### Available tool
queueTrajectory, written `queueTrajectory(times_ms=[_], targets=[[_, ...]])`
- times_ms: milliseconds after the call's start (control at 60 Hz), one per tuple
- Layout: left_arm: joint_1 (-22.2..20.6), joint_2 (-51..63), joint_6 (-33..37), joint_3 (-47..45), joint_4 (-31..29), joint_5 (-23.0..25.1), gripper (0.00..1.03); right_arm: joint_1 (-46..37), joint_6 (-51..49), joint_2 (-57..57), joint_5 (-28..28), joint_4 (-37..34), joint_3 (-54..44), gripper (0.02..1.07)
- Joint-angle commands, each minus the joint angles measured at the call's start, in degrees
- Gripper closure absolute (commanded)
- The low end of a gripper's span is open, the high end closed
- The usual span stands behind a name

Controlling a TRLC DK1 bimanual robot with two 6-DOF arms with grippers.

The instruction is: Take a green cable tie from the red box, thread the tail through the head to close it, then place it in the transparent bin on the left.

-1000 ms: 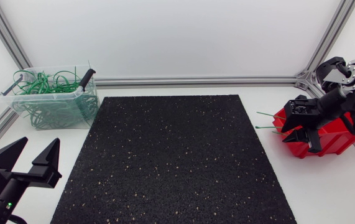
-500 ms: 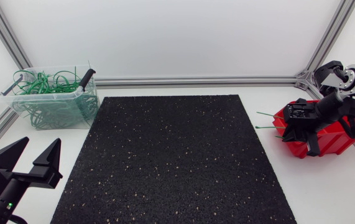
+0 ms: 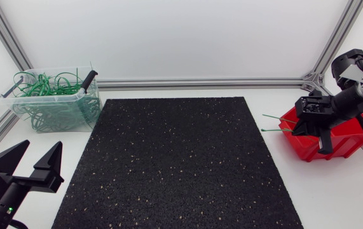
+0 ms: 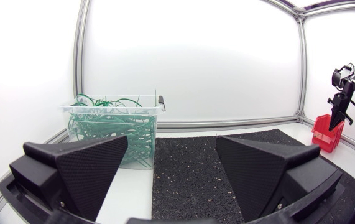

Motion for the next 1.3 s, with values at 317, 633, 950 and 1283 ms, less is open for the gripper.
queueTrajectory(times_ms=[317, 633, 950, 1283], targets=[[-0.4, -0.4, -0.8, -2.3, -1.5, -0.5, 0.04, 2.0, 3.7, -12.8, -4.8, -10.1, 5.7, 1.01], [-0.4, -0.4, -0.8, -2.3, -1.6, -0.9, 0.04, 12.5, 15.2, -21.7, -6.5, -17.1, 12.8, 1.01], [-0.5, -0.4, -0.8, -2.3, -1.7, -1.0, 0.04, 33.8, 35.3, -24.2, -0.1, -18.7, 17.4, 1.01], [-0.5, -0.2, -0.8, -2.2, -1.9, -1.3, 0.04, 51.2, 49.5, -15.8, 11.2, -7.7, 10.6, 1.01]])
